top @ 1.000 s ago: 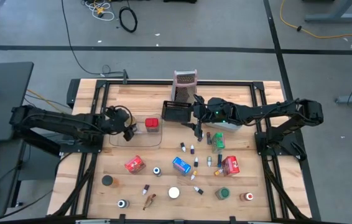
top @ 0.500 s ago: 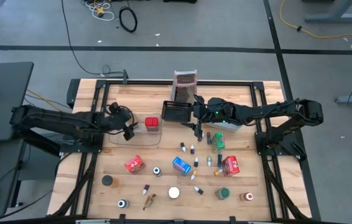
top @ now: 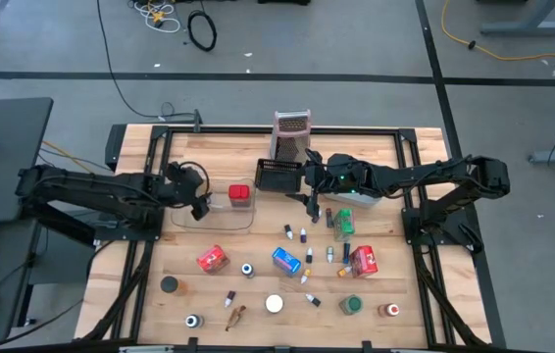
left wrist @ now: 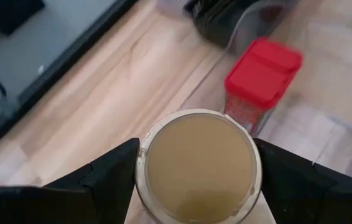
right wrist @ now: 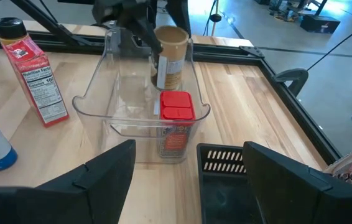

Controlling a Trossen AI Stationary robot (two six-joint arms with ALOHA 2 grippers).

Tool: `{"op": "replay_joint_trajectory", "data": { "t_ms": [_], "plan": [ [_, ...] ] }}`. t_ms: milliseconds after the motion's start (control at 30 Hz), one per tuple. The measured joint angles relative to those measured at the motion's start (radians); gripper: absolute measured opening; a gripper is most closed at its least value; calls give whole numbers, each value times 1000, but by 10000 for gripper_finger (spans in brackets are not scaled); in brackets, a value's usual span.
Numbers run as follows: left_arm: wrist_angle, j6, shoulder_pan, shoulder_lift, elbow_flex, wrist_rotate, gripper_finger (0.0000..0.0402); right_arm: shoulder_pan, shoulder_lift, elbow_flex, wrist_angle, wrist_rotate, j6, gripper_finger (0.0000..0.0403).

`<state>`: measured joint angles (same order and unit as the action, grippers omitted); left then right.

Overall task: Pick & Place Kitchen Items
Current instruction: Put the gold seasoning bottle into the transparent bin, then put the green seasoning bottle into the transparent bin

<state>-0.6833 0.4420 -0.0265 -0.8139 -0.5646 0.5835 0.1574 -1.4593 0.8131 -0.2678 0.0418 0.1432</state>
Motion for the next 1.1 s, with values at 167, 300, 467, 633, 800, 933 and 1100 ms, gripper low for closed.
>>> {"op": "replay_joint_trajectory", "data": {
  "t_ms": [167,300,467,633,800,933,1100],
  "plan": [
    [54,53,0,0,84,3,298,0,0,0,0,0,0,307],
    [88,79,0,3,120,45,298,0,0,0,0,0,0,307],
    [102,62,0,2,121,66,312,0,0,0,-1,0,0,307],
    [112,14,0,0,123,69,335,0,0,0,-1,0,0,307],
    [113,-54,0,3,73,60,340,0,0,0,-1,0,0,307],
    [111,-124,0,3,-9,39,339,0,0,0,-1,0,0,307],
    [144,-190,-1,3,-85,-76,340,0,0,0,-1,0,0,307]
  ]
}}
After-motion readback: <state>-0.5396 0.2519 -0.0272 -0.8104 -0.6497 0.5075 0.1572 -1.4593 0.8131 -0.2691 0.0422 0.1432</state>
